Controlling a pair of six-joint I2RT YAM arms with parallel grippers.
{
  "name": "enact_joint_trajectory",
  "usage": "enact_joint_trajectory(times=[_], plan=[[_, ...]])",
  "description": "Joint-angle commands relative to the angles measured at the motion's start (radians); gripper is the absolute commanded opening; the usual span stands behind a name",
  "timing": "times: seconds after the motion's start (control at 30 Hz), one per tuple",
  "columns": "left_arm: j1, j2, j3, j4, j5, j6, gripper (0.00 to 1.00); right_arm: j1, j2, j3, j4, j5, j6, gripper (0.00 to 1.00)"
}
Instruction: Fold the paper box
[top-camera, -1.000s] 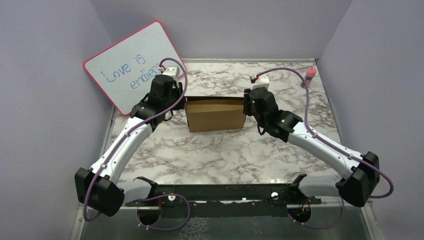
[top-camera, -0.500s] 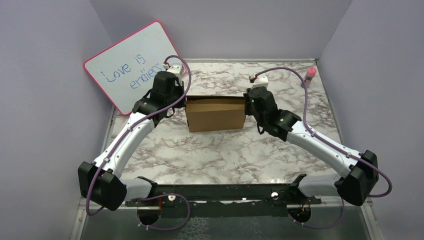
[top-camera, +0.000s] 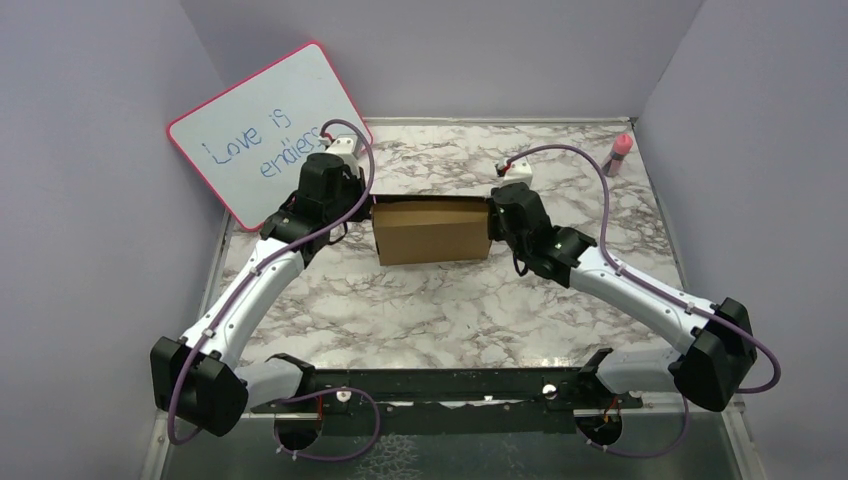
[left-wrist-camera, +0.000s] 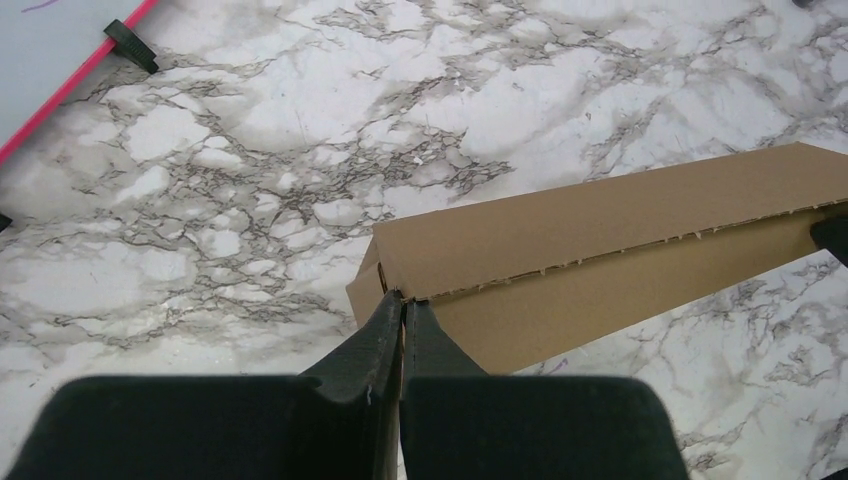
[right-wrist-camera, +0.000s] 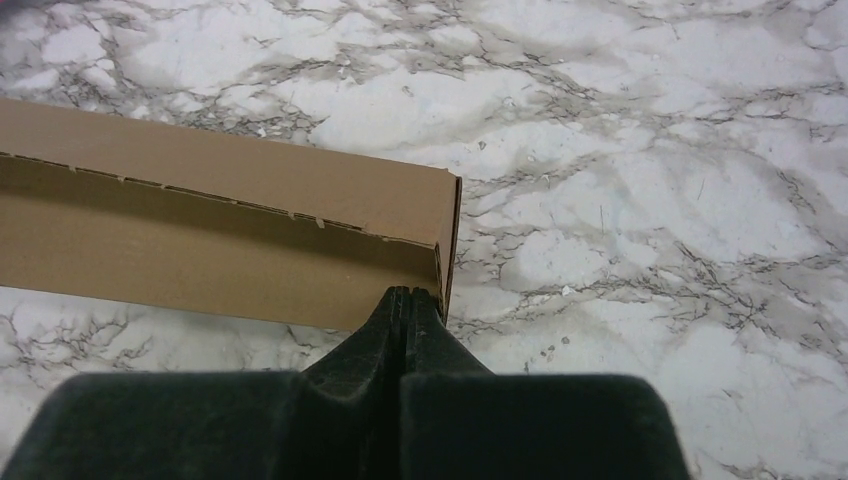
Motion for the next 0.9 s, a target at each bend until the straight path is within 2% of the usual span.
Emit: enact_joint_trajectory(times=[0.0, 0.43, 0.7, 0.87], plan=[[-0.013, -0.01, -0.082, -0.047, 0.083, -0.044, 0.0, -0.003, -0.015, -0.03, 0.028, -0.024, 0.035, 0.01], [-0.03, -0.044, -0.217, -0.054, 0.021, -0.056, 0.0, -0.003, -0.011, -0.038, 0.032, -0.035, 0.051, 0.01], [-0.031, -0.041, -0.259, -0.063, -0.012, -0.059, 0.0, -0.004, -0.076, 0.028, -0.045, -0.051, 0.049, 0.27], [-0.031, -0.03, -0.249, -0.053, -0.013, -0.061, 0.0, -0.005, -0.119, 0.07, -0.075, -0.039, 0.036, 0.33]])
